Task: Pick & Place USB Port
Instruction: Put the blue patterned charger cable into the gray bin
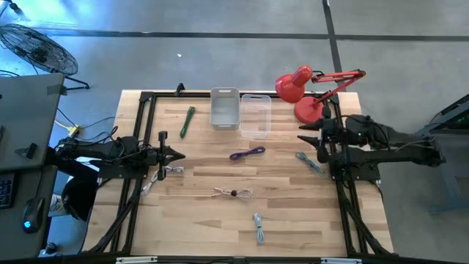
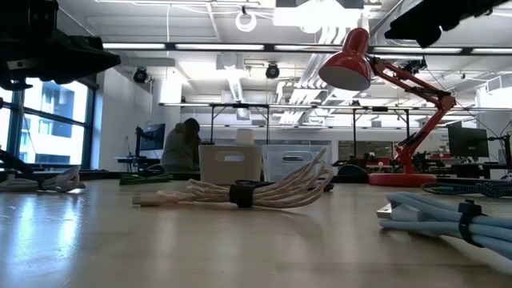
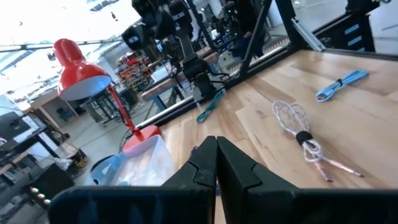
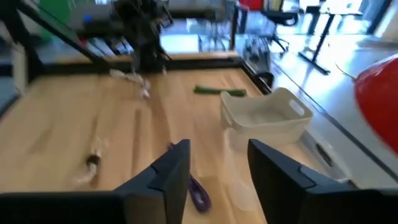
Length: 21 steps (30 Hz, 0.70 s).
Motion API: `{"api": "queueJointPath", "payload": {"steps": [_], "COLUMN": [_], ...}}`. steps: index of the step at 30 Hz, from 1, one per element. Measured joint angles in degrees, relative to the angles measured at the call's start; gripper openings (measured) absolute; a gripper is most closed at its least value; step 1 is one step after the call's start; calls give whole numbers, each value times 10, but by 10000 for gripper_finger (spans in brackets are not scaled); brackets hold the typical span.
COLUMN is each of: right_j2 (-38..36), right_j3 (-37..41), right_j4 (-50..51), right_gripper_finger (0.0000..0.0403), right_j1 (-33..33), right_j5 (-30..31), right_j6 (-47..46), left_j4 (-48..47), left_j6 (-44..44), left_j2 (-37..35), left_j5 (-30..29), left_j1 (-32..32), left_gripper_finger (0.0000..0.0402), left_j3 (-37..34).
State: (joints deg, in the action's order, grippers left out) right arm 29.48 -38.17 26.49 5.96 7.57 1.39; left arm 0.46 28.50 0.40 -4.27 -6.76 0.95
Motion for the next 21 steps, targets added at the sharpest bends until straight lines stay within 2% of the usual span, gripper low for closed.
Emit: {"api": "queueJointPath", "payload": {"steps": [6, 10, 14, 21], "right_j2": [96, 151, 189, 233], "right_j3": [-114, -163, -166, -126], "right_j4": [190, 327, 394, 402], "right_gripper_finger": [176, 175, 169, 158], "right_j1": [0, 0, 0, 0], "right_j5": [76, 118, 81, 7], "right_j6": [-26, -113, -203, -245], "left_j4": [-1, -1, 0, 1], "left_j6": [-18, -20, -71, -108], "left_j2": [17, 37, 57, 87], "left_j5": [7, 7, -8, -9], "left_j1": [0, 0, 0, 0], "left_gripper_finger": [1, 1, 1, 1], "left_j3": [0, 0, 0, 0]}}
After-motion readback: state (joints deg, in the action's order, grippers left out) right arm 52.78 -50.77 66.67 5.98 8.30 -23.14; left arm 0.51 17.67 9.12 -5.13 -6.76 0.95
